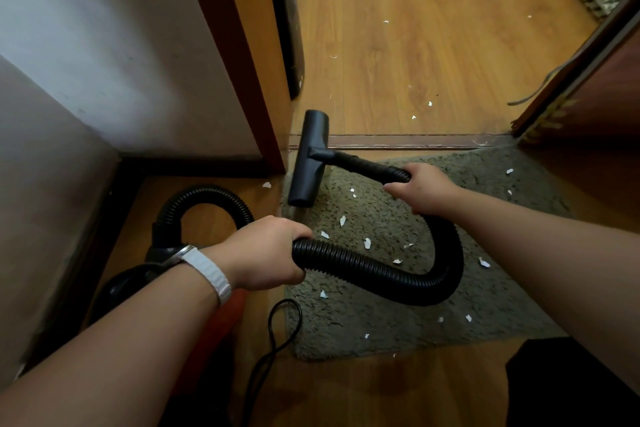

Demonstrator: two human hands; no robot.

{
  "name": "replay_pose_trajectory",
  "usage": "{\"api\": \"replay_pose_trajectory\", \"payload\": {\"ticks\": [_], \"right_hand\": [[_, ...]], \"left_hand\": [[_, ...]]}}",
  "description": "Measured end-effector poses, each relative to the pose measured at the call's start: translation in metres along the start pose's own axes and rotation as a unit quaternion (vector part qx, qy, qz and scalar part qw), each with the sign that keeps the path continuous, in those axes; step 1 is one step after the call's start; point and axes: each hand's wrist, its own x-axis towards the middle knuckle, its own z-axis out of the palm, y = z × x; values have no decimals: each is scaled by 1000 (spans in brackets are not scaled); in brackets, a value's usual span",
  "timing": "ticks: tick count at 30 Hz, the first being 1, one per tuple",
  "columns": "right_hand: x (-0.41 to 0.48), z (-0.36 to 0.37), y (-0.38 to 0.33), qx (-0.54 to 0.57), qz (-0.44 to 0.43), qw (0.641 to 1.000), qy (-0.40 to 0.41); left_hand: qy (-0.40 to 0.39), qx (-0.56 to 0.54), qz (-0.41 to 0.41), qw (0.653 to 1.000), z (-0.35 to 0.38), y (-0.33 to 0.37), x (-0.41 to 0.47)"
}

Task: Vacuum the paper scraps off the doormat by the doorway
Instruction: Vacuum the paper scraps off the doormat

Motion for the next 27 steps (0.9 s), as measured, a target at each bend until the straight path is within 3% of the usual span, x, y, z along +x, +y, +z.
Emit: {"api": "replay_pose_trajectory", "payload": {"ticks": [5,14,22,27], "right_hand": [[-9,-9,29,-54,48,997,-18],[-13,-28,71,-11,154,988,2],[-12,-21,64,-2,141,990,-11],[-17,-15,44,-27,75,996,-47]], "left_hand": [[-15,23,13,1000,1,17,9],[-12,28,13,999,4,28,8],[-14,22,7,1000,3,27,9],[-21,21,14,999,3,23,7]]}}
